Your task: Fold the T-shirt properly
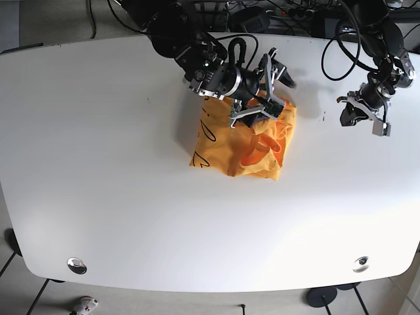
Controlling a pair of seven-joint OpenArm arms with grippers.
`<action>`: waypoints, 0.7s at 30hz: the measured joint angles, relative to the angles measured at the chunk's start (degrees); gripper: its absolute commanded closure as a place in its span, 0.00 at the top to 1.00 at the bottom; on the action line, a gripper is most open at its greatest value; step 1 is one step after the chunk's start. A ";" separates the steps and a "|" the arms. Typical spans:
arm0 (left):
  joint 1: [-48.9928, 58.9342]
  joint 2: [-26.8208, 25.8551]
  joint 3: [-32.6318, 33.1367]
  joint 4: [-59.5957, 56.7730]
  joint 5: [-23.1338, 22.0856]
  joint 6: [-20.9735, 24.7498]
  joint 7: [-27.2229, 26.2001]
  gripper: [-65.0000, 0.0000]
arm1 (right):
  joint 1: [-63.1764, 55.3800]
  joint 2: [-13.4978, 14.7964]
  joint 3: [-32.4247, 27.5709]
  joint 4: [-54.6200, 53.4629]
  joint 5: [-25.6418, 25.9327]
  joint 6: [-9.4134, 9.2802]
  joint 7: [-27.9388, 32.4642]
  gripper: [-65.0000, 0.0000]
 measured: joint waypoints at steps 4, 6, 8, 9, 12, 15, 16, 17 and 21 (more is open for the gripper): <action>0.00 -0.02 0.00 0.00 -0.02 0.00 0.00 0.01 | -3.15 -0.48 5.77 6.99 0.59 0.04 0.15 0.65; 0.00 0.00 0.00 -0.02 -0.02 0.00 0.00 0.01 | -3.23 -0.42 10.08 8.96 0.22 0.02 0.28 0.64; -0.02 0.07 0.02 -0.04 -0.02 0.00 0.00 0.01 | -3.39 -0.15 13.20 8.87 0.15 0.04 -0.02 0.64; -0.02 0.04 0.02 -0.07 0.00 0.00 0.00 0.01 | -3.45 -0.15 14.27 8.81 0.22 0.11 -0.02 0.64; -0.22 0.09 0.13 -0.11 -0.02 0.00 0.00 0.01 | -3.13 -0.20 15.56 5.25 0.22 0.07 0.52 0.64; -0.31 0.04 0.15 -0.11 -0.02 0.00 -0.02 0.01 | -3.37 -1.14 14.16 1.07 1.46 -0.11 -0.02 0.64; -0.31 0.07 0.15 -0.11 -0.02 0.00 0.00 0.01 | -3.13 -1.40 13.00 -0.22 3.89 0.04 0.00 0.64; -0.33 0.09 0.17 -0.11 -0.02 0.00 0.02 0.01 | -2.95 -1.66 11.85 -1.27 6.75 0.13 0.20 0.64; -0.33 0.07 0.22 -0.11 -0.02 0.00 0.00 0.01 | 1.22 -2.25 4.70 -4.85 12.22 -0.59 -0.02 0.64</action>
